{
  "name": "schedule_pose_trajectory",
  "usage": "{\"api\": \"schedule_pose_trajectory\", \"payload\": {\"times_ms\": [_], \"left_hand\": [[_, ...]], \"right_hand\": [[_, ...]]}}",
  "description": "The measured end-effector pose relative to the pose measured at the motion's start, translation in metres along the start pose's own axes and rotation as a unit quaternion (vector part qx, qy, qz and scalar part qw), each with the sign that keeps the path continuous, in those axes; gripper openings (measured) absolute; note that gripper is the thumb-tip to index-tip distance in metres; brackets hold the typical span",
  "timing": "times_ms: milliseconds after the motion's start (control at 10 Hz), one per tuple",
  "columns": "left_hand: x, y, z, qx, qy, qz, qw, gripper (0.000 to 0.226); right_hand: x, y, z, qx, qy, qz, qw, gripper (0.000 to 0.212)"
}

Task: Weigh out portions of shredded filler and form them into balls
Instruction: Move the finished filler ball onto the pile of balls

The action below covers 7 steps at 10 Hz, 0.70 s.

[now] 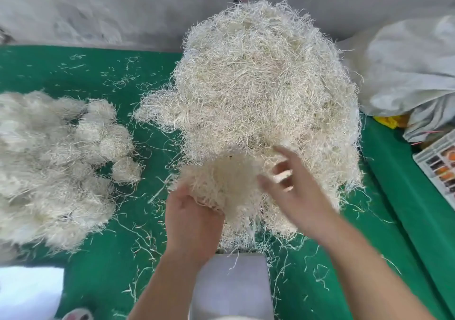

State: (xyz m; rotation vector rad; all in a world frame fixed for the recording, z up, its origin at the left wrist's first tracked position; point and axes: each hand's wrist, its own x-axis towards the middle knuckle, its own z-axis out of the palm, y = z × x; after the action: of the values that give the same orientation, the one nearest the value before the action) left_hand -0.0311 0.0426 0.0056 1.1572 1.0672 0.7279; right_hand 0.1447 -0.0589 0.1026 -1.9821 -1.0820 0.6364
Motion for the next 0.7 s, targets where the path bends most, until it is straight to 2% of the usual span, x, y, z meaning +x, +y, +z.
{"api": "schedule_pose_trajectory", "payload": {"times_ms": [100,200,300,400,500,600,700], "left_hand": [[-0.024,-0.004,0.022,-0.164,-0.109,-0.042,0.979,0.059],[-0.042,0.002,0.018,-0.124,-0.191,-0.071,0.971,0.046],[-0.050,-0.012,-0.002,0.000,-0.179,-0.103,0.978,0.050],[-0.058,-0.025,-0.030,0.136,-0.121,-0.120,0.976,0.072],[-0.069,-0.046,-0.051,0.060,-0.084,-0.122,0.987,0.079],[-0.081,-0.062,-0.050,0.053,-0.190,-0.115,0.974,0.065],[-0.091,-0.080,-0.045,0.101,-0.206,-0.084,0.970,0.034]], "right_hand": [[-0.036,0.000,0.048,0.106,-0.113,0.015,0.988,0.055],[-0.046,0.023,0.062,0.175,-0.012,0.089,0.980,0.045],[-0.066,0.044,0.066,0.243,-0.008,0.169,0.955,0.050],[-0.083,0.061,0.068,0.251,0.027,0.190,0.949,0.084],[-0.097,0.078,0.080,0.217,0.022,0.214,0.952,0.093],[-0.108,0.083,0.100,0.204,-0.052,0.218,0.953,0.073],[-0.114,0.093,0.108,0.200,-0.086,0.250,0.943,0.075]]}}
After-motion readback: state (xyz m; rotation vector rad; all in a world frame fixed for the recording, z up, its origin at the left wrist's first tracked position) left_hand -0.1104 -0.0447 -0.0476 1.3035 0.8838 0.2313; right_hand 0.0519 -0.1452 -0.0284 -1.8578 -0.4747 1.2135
